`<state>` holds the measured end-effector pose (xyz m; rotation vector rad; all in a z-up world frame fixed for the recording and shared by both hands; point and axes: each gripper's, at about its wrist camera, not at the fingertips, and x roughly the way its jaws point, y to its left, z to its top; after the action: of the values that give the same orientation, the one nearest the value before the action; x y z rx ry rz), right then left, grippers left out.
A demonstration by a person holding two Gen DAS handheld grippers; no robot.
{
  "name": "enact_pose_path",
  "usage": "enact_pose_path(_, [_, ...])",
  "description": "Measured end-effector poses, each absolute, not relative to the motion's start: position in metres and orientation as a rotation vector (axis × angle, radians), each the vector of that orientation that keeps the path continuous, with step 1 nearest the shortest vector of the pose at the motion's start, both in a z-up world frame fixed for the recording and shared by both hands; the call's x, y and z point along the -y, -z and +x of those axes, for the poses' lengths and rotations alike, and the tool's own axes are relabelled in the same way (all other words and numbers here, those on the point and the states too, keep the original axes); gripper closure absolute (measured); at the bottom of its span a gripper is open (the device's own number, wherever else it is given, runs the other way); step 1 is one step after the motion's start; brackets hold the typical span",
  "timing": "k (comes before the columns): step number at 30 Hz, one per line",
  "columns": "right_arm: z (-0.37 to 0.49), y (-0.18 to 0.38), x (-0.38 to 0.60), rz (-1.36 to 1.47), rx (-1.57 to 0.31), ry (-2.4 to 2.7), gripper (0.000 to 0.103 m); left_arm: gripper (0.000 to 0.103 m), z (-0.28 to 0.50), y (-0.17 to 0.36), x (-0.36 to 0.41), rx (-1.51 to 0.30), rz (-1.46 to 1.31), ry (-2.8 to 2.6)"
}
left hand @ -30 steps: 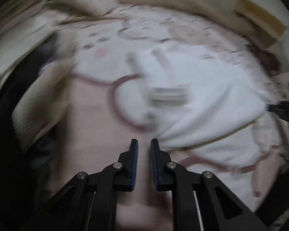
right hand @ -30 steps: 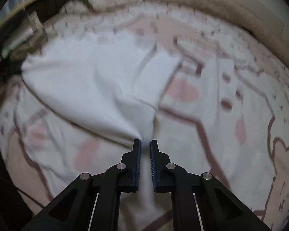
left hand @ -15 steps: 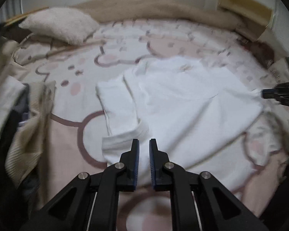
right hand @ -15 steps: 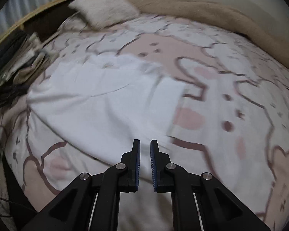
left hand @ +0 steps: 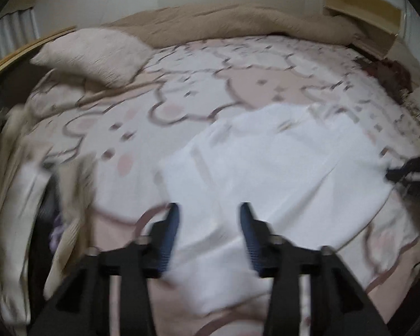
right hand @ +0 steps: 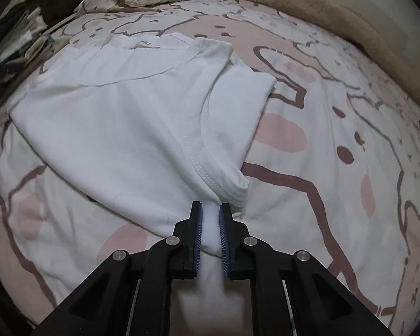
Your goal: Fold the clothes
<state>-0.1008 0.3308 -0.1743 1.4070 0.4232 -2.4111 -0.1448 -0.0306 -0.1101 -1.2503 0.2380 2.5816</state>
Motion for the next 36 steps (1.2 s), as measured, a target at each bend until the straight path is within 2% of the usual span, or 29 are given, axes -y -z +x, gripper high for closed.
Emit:
enact_pose_path(5, [-0.102,0.173,-0.339,1.392,-0.332,2.418,0.091,0.056,-0.198,0.133,-0.011,-0.187,-1.352,-2.454])
enact_pose_path(9, [-0.101,0.174,-0.341,1.367,-0.310,2.415,0.091,0.056,-0.250,0.172,-0.019,-0.234,-1.500,-2.464])
enact_pose_path(16, [-0.101,0.175,-0.348,1.349,-0.255,2.397,0.091,0.053,-0.298,0.172,-0.005,-0.209,-1.470,-2.601])
enact_pose_path(23, [-0.101,0.174,-0.353,1.339,-0.197,2.394,0.091,0.051,-0.237,0.113,-0.022,-0.369,-1.150,-2.672])
enact_pose_path(25, [-0.104,0.171,-0.355,1.362,-0.150,2.387,0.091,0.038,-0.206,0.101,-0.027,-0.401,-1.086,-2.649])
enact_pose_path(28, [-0.106,0.156,-0.363,1.369,-0.038,2.382,0.091,0.036,-0.168,0.111,-0.027,-0.400,-1.115,-2.599])
enact_pose_path(30, [-0.103,0.143,-0.367,1.344,0.000,2.397,0.091,0.036,-0.154,0.131,-0.028,-0.549,-1.117,-2.661])
enact_pose_path(31, [-0.102,0.136,-0.370,1.346,0.042,2.389,0.085,0.036,-0.148,0.140,-0.029,-0.660,-1.092,-2.709])
enact_pose_path(32, [-0.102,0.132,-0.374,1.357,0.082,2.374,0.049,0.036,-0.143,0.146,-0.032,-0.705,-1.071,-2.719])
enact_pose_path(33, [-0.101,0.128,-0.378,1.372,0.133,2.365,0.020,0.036,-0.137,0.146,-0.037,-0.678,-1.055,-2.706])
enact_pose_path(34, [-0.100,0.124,-0.382,1.373,0.185,2.361,0.000,0.036,-0.130,0.145,-0.041,-0.646,-1.039,-2.690])
enact_pose_path(36, [-0.100,0.121,-0.388,1.375,0.280,2.343,0.000,0.036,-0.112,0.138,-0.062,-0.634,-0.939,-2.654])
